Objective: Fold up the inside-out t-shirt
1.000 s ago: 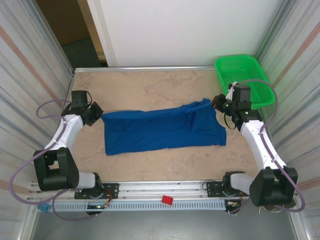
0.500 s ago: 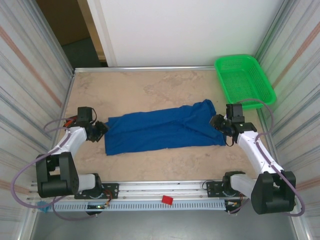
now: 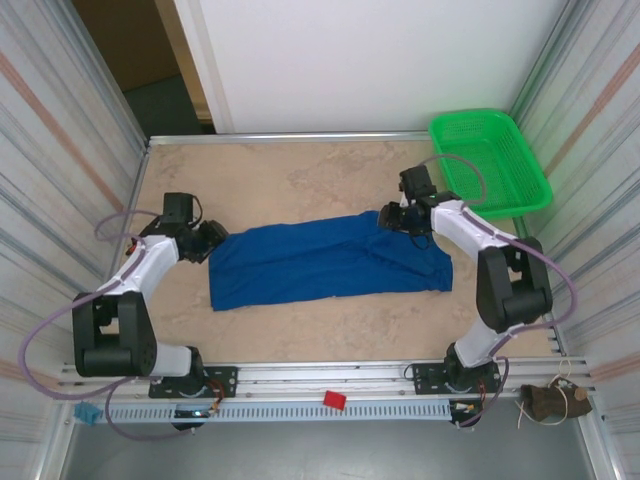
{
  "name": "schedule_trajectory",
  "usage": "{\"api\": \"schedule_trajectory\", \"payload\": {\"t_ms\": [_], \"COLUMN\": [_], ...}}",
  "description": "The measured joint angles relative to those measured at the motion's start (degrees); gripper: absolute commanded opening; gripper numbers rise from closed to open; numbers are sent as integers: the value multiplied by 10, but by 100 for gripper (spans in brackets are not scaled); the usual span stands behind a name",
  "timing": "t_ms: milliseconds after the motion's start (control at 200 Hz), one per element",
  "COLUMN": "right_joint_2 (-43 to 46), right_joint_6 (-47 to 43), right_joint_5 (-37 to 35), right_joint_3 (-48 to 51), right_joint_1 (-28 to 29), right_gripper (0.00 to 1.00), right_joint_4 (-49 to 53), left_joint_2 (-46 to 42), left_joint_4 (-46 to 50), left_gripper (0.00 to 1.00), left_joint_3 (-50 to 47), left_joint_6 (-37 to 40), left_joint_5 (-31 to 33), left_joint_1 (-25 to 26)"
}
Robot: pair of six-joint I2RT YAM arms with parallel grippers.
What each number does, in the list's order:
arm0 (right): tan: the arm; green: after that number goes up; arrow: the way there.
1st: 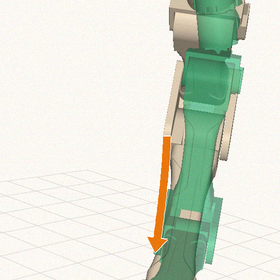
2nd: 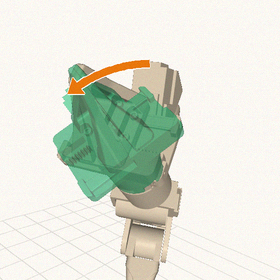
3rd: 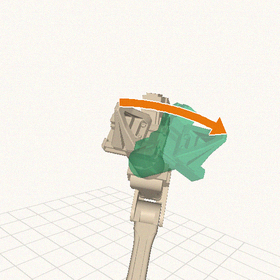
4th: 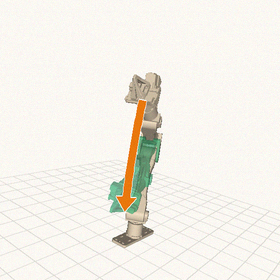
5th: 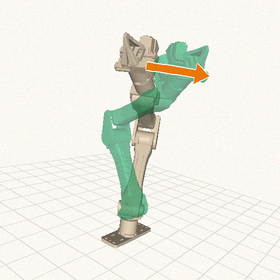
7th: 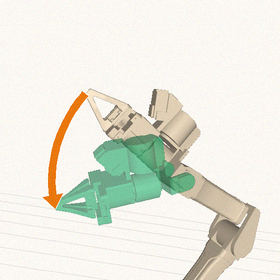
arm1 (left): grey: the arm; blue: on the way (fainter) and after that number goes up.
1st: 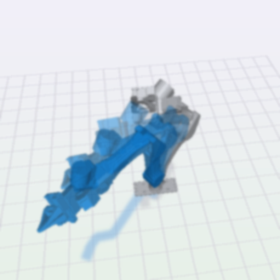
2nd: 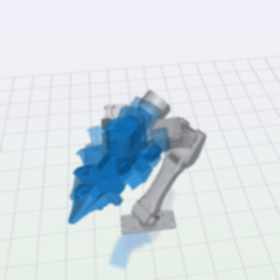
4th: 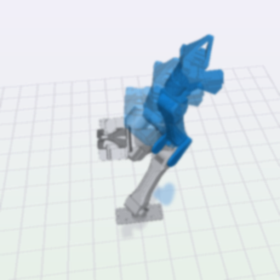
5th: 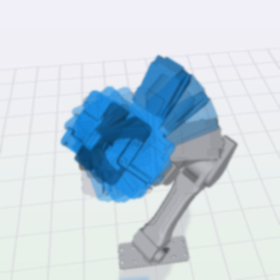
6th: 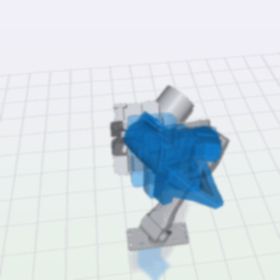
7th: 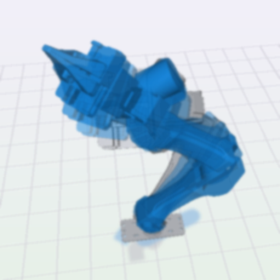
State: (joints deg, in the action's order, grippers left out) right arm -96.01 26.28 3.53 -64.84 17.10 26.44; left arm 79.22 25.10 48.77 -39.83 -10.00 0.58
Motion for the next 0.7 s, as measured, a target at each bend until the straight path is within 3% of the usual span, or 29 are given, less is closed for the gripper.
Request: {"api": "schedule_trajectory", "payload": {"t_ms": [235, 356, 561, 701], "right_joint_2": [-41, -58, -50, 26], "right_joint_6": [2, 4, 4, 7], "right_joint_5": [-35, -40, -40, -42], "right_joint_3": [-6, -13, -12, 26], "right_joint_1": [16, 17, 20, 33], "right_gripper": [42, 0, 0, 0], "right_joint_4": [9, 7, 7, 9], "left_joint_2": [3, 3, 3, 3], "left_joint_4": [-3, -8, -10, -10], "left_gripper": [51, 51, 51, 51], "left_joint_3": [0, 0, 0, 0], "left_joint_6": [0, 0, 0, 0], "left_joint_5": [0, 0, 0, 0], "left_joint_1": [12, 17, 18, 18]}}
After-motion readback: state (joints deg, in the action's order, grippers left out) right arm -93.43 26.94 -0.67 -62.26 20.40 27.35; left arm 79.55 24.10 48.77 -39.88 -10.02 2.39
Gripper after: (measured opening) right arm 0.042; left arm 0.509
